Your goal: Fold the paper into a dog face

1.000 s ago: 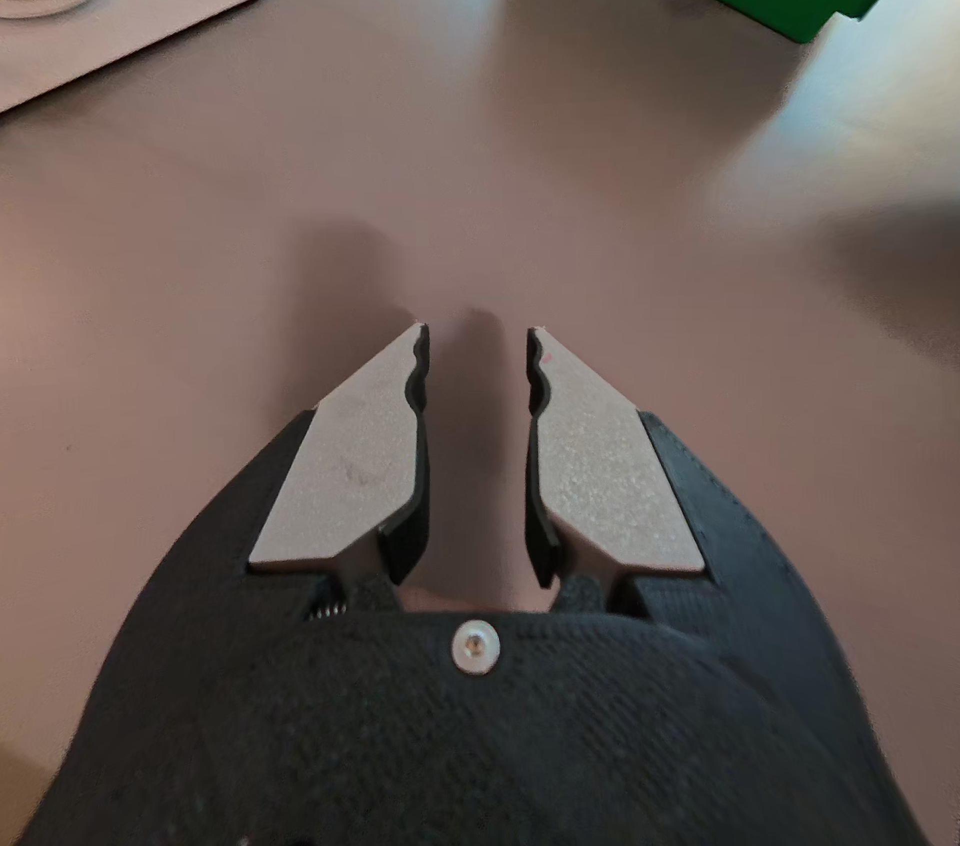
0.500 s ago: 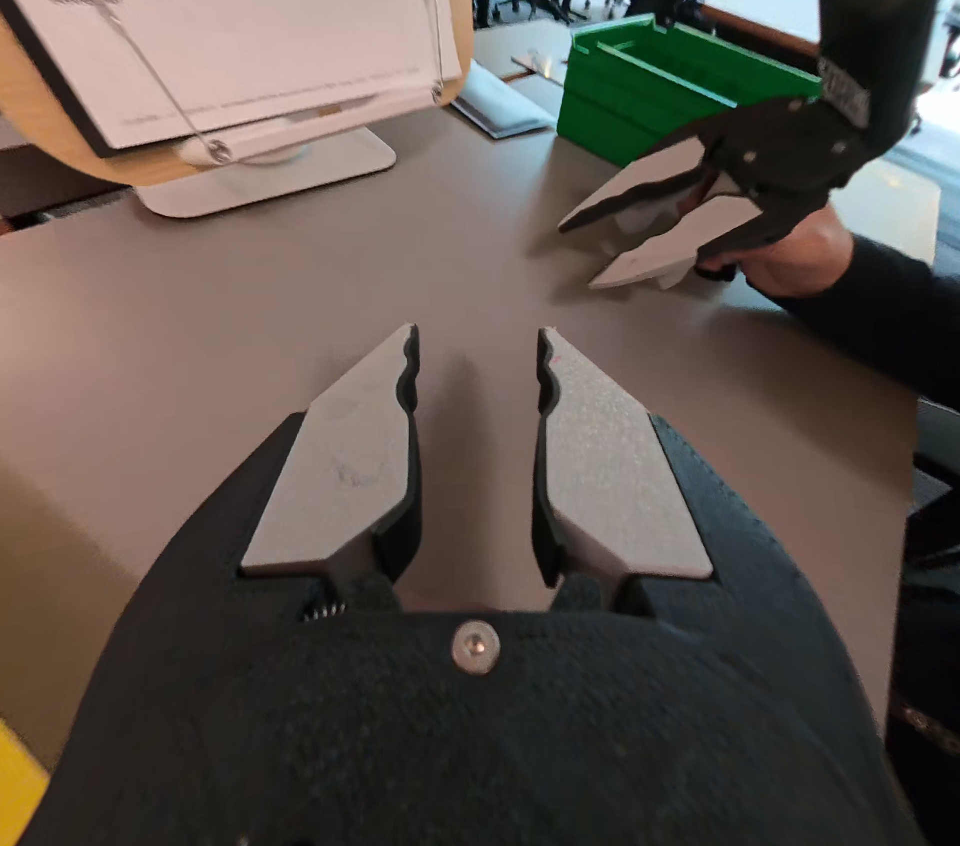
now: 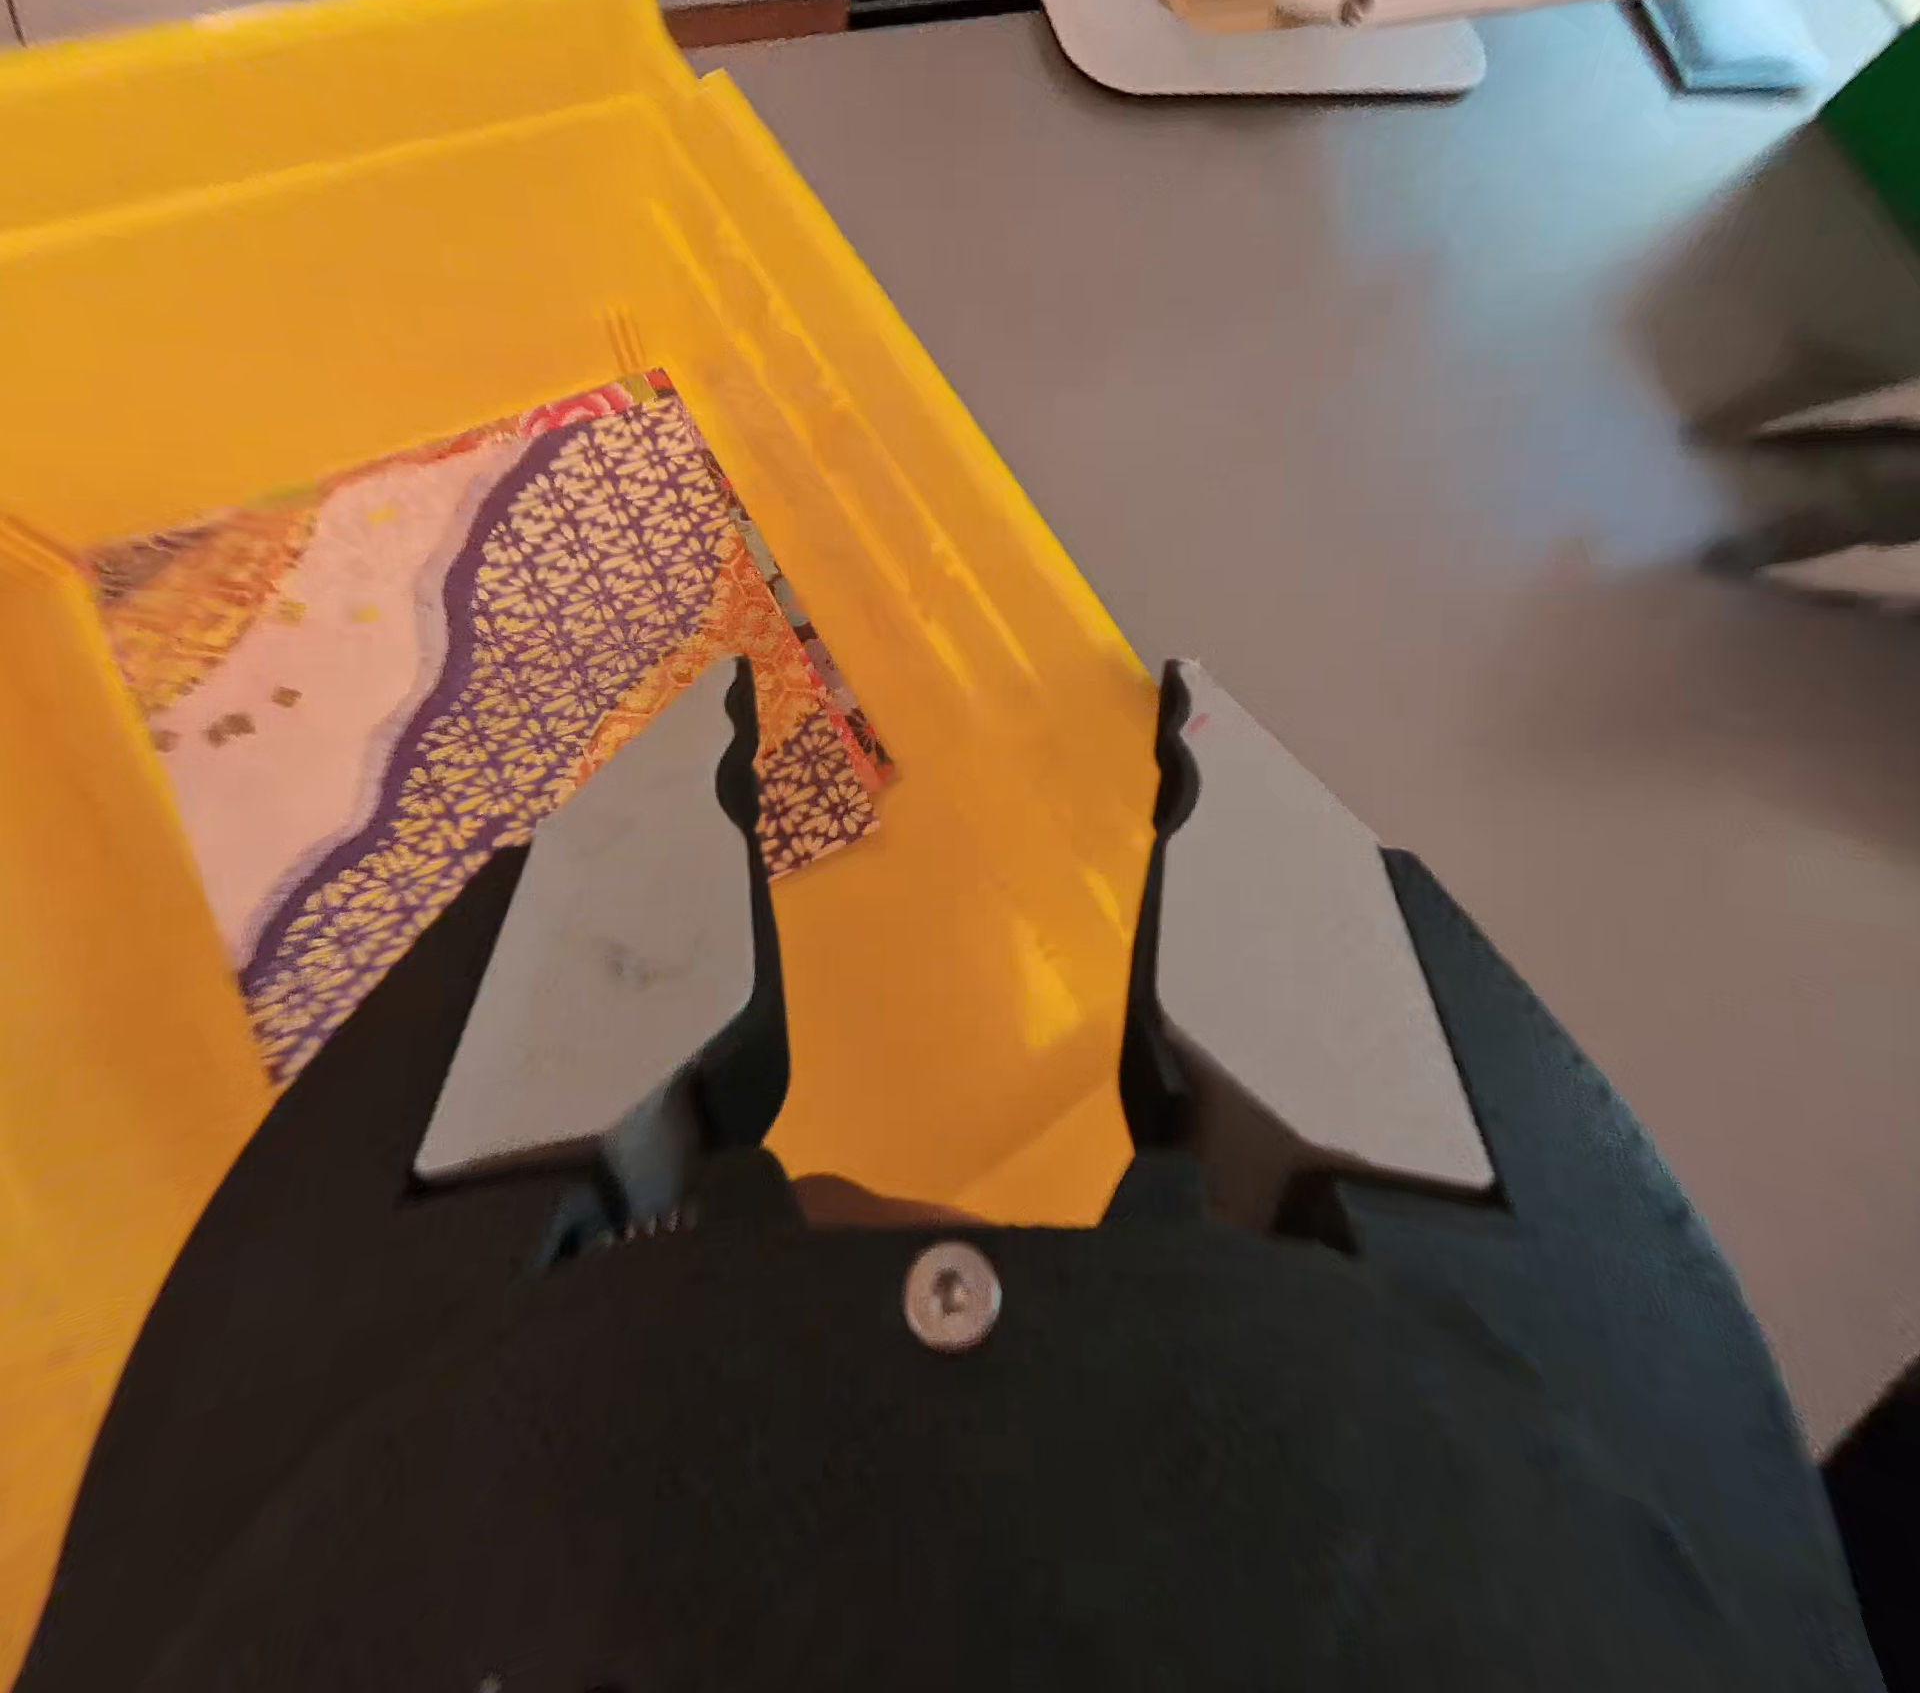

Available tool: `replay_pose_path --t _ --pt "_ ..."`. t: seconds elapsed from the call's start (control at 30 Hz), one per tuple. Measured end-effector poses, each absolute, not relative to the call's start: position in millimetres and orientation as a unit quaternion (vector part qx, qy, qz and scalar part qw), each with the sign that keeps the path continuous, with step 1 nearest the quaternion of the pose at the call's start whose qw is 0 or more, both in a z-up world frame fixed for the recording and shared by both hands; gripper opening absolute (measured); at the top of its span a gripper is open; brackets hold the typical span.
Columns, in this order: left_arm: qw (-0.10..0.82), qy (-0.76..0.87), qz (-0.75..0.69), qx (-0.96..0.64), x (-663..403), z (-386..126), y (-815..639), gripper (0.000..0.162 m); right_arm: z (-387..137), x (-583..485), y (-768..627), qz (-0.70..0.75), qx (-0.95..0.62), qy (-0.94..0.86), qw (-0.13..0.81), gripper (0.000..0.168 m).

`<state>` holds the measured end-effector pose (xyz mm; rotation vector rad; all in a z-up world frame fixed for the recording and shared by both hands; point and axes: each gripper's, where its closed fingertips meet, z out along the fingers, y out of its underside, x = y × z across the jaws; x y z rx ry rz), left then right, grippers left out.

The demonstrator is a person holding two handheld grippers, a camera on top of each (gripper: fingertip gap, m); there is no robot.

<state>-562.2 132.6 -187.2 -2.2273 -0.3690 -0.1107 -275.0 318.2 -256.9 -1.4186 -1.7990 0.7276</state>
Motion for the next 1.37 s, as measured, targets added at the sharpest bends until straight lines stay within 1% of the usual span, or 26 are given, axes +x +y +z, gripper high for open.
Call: replay_pose_path --t 0.03,0.1,0.17,0.27,0.3,0.33,0.37,0.4,0.43,0.53,0.57,0.6,0.63,0.67,0.7,0.73,0.77,0.93,1.13,1.23,1.27,1.3,1.37 --pt "0.425 -0.163 -0.054 -0.889 -567 -190 137 0.079 -258 -275 318 0.280 -0.550 -0.699 0.361 0.047" --pt "0.428 -0.160 -0.042 -0.889 -576 -189 143 0.083 -258 -274 319 0.281 -0.553 -0.698 0.359 0.047" --pt "0.445 -0.163 -0.031 -0.880 -585 -178 146 0.075 -258 -273 321 0.283 -0.556 -0.695 0.358 0.047" --pt "0.511 -0.195 -0.059 -0.835 -600 -148 146 0.061 -259 -272 323 0.288 -0.560 -0.692 0.354 0.047" --pt "0.509 -0.209 -0.046 -0.834 -610 -149 142 0.058 -260 -272 322 0.290 -0.560 -0.692 0.351 0.046" --pt "0.487 -0.214 -0.030 -0.846 -617 -160 139 0.059 -260 -273 321 0.291 -0.560 -0.693 0.348 0.046" --pt "0.446 -0.215 -0.020 -0.869 -620 -178 135 0.063 -261 -273 320 0.290 -0.559 -0.696 0.345 0.046" --pt "0.401 -0.216 -0.014 -0.890 -622 -200 131 0.070 -262 -273 319 0.287 -0.558 -0.699 0.344 0.046" --pt "0.363 -0.216 -0.011 -0.906 -623 -220 128 0.074 -263 -273 317 0.284 -0.555 -0.702 0.344 0.046" --pt "0.293 -0.217 0.000 -0.931 -625 -265 123 0.075 -265 -273 313 0.271 -0.545 -0.713 0.348 0.045" --pt "0.276 -0.215 0.019 -0.937 -628 -274 120 0.072 -266 -273 312 0.267 -0.543 -0.716 0.348 0.045" --pt "0.291 -0.200 0.056 -0.934 -635 -272 123 0.061 -267 -274 312 0.264 -0.542 -0.718 0.348 0.045" --pt "0.284 -0.193 0.065 -0.937 -636 -275 123 0.059 -268 -273 312 0.262 -0.543 -0.719 0.347 0.045" --pt "0.289 -0.193 0.061 -0.936 -635 -275 124 0.045 -269 -273 312 0.261 -0.544 -0.720 0.345 0.045" --pt "0.294 -0.184 0.061 -0.936 -634 -275 126 0.038 -270 -273 312 0.261 -0.545 -0.719 0.343 0.045" --pt "0.298 -0.177 0.060 -0.936 -632 -274 126 0.021 -270 -273 313 0.262 -0.546 -0.719 0.342 0.045" --pt "0.298 -0.169 0.065 -0.937 -632 -275 125 0.000 -269 -273 313 0.263 -0.546 -0.718 0.342 0.045" --pt "0.305 -0.168 0.047 -0.936 -630 -275 123 0.000 -270 -273 313 0.261 -0.547 -0.718 0.342 0.044" --pt "0.267 -0.166 0.087 -0.945 -641 -272 104 0.000 -270 -272 315 0.259 -0.550 -0.717 0.342 0.044" --pt "0.261 -0.168 0.057 -0.949 -634 -267 100 0.000 -271 -272 315 0.258 -0.549 -0.718 0.342 0.044" --pt "0.261 -0.163 0.063 -0.949 -635 -264 99 0.010 -271 -272 314 0.257 -0.549 -0.718 0.342 0.044" --pt "0.262 -0.153 0.067 -0.951 -635 -262 99 0.027 -271 -272 314 0.256 -0.548 -0.719 0.342 0.043" --pt "0.262 -0.121 0.057 -0.956 -628 -259 101 0.036 -272 -272 314 0.254 -0.548 -0.721 0.340 0.043"
